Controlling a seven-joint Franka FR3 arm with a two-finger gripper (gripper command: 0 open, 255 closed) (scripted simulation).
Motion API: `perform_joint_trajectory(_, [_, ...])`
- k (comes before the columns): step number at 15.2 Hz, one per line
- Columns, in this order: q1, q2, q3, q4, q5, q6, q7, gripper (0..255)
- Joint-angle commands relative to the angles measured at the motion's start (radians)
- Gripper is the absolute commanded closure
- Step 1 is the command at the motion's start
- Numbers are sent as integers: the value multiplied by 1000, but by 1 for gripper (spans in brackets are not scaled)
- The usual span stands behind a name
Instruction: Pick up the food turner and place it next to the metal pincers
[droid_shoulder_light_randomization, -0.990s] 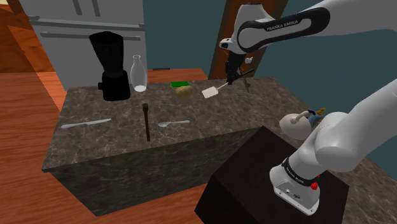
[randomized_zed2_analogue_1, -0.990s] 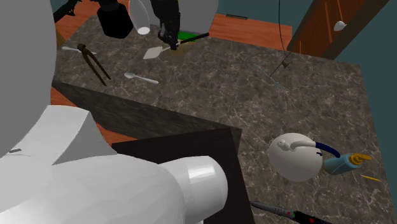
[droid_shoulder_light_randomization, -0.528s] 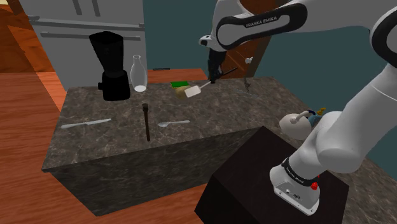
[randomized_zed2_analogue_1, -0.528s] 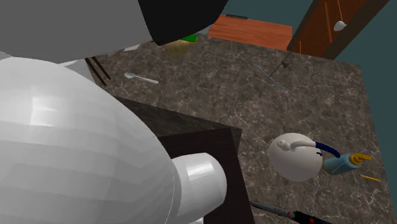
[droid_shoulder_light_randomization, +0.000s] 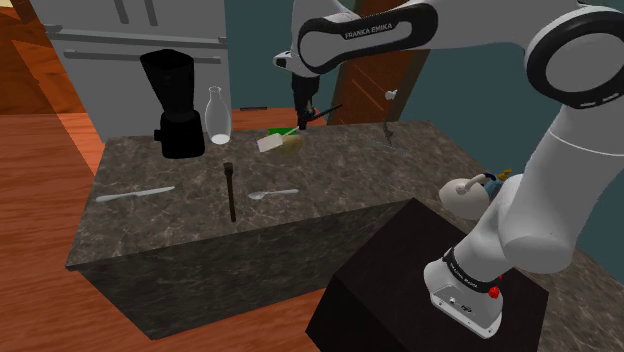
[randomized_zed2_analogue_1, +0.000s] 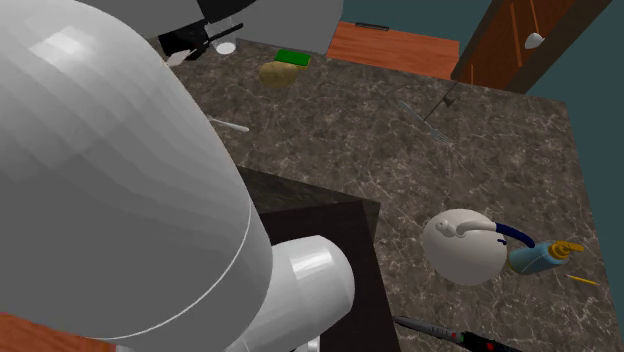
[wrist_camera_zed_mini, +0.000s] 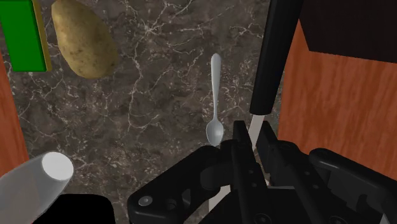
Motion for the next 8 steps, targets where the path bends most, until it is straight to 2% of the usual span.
perform_joint_trajectory(1, [16,60,12,82,2,-24,27,255])
perform_joint_trajectory(6, [57,225,35,328,5,-108,89,255])
perform_joint_trajectory(8, [57,230,35,309,5,-83,90,255])
